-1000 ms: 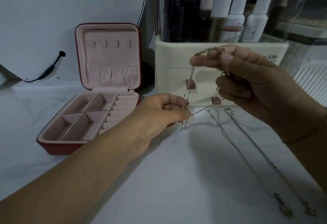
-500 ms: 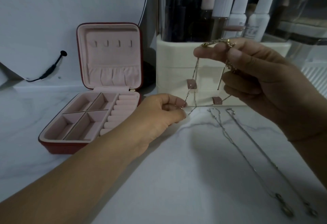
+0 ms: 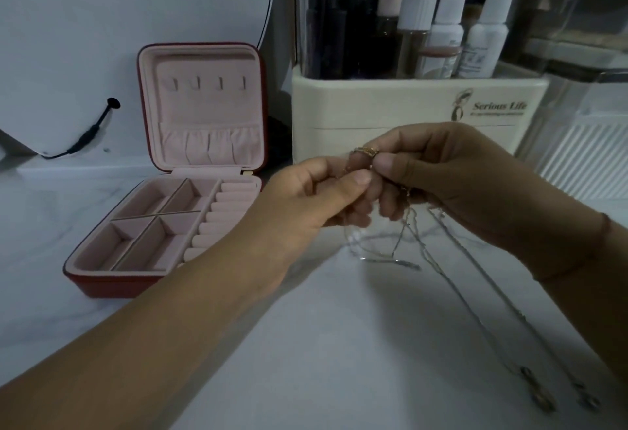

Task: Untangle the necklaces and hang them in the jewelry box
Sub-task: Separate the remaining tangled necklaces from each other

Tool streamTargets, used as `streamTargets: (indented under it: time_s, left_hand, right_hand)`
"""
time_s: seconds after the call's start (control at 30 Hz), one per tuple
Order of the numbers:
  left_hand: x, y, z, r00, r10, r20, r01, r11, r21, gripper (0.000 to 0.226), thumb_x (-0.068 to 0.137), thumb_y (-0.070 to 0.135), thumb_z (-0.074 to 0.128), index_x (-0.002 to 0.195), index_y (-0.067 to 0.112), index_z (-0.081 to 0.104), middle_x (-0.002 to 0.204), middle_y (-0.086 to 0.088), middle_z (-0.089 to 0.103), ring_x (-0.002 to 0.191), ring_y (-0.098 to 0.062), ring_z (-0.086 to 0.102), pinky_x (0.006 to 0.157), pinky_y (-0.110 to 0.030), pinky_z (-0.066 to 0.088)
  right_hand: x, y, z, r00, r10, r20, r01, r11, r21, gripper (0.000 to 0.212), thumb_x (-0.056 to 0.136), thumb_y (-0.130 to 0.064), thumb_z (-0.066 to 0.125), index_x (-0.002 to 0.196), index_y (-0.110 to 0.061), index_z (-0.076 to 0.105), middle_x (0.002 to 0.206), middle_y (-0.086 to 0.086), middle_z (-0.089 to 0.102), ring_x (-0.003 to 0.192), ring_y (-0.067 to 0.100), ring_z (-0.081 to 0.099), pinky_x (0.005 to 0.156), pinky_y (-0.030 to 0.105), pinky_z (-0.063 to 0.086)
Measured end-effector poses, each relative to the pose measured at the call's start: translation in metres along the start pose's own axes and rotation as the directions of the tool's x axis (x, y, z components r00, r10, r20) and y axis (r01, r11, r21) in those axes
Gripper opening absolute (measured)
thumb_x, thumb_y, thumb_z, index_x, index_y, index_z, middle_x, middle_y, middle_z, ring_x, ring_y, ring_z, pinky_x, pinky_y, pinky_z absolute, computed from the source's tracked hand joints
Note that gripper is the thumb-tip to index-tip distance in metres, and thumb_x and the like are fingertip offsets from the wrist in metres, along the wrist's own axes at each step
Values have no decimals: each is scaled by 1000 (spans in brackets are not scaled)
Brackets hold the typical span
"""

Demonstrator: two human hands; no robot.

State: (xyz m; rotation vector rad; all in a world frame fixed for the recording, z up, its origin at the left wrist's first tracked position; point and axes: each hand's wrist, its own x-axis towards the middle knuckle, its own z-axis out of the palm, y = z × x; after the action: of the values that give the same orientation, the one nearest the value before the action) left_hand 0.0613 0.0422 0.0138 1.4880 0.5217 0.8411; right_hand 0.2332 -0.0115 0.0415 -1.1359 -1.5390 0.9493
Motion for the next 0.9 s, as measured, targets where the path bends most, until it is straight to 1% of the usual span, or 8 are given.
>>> streamTargets:
  time_s: [0.1, 0.17, 0.27, 0.4, 0.53, 0.67, 0.77, 0.9]
  left_hand:
    - [2, -1, -2, 993, 18, -119, -10, 998, 68, 15, 88, 15, 56, 90, 3, 65, 58, 0, 61, 55, -10, 58, 65, -21, 54]
    - [3, -1, -4, 988, 24, -155, -13, 997, 73, 18, 90, 16, 55, 92, 1, 65, 61, -1, 63, 57, -10, 59, 66, -21, 55]
    - [3, -1, -4, 979, 23, -201, -8, 997, 78, 19, 91, 19, 55, 91, 8, 70, 68, 0, 69, 61, -10, 61, 71, -22, 55]
    - [4, -2, -4, 963, 24, -268, -9, 998, 59, 16, 89, 20, 58, 91, 14, 73, 78, -4, 74, 66, -12, 65, 77, -24, 55]
    - [4, -1, -4, 958, 29, -285, -10, 997, 70, 18, 88, 22, 59, 93, 14, 74, 87, -7, 75, 85, -19, 69, 87, -25, 54]
    - [4, -2, -6, 955, 44, -294, -17, 995, 95, 17, 89, 24, 59, 90, 17, 74, 86, -2, 75, 83, -9, 68, 78, -14, 51]
    - [6, -4, -7, 956, 36, -290, -10, 996, 91, 15, 89, 18, 59, 89, 18, 73, 80, 2, 74, 77, -4, 66, 75, -13, 50]
    - [7, -4, -7, 961, 5, -276, 19, 996, 85, 16, 91, 13, 57, 87, 19, 72, 74, 6, 72, 74, -2, 64, 75, -16, 50]
  right_hand:
    - [0, 1, 1, 992, -74, -101, 51, 976, -211, 14, 87, -6, 58, 97, -6, 69, 75, 8, 73, 65, 14, 68, 60, 17, 51]
    - [0, 2, 2, 983, -129, -129, 72, 924, -375, 14, 88, -7, 60, 97, -9, 70, 77, 1, 74, 68, 6, 69, 59, 9, 46]
    - [0, 2, 3, 974, -156, -163, 68, 893, -444, 13, 86, -10, 64, 96, -13, 72, 77, -3, 75, 69, 2, 67, 58, 6, 44]
    - [0, 0, 4, 961, -177, -213, 63, 889, -453, 8, 81, -13, 70, 88, -17, 72, 72, -4, 73, 61, 3, 66, 56, 9, 45]
    - [-1, -1, 3, 949, -202, -241, 52, 857, -513, 5, 77, -24, 72, 82, -23, 72, 64, -1, 69, 53, 11, 59, 55, 21, 52]
    - [-1, -2, 2, 953, -180, -245, 47, 884, -466, 17, 70, -36, 68, 82, -25, 73, 65, -2, 69, 53, 10, 59, 60, 25, 53]
    - [1, 1, 0, 965, -133, -227, 54, 945, -324, 8, 79, -20, 69, 86, -20, 73, 70, 7, 71, 57, 6, 59, 62, 21, 52]
    - [2, 2, 0, 969, -122, -213, 58, 956, -287, 20, 88, -5, 60, 94, -22, 70, 79, 5, 73, 72, 9, 64, 72, 20, 54]
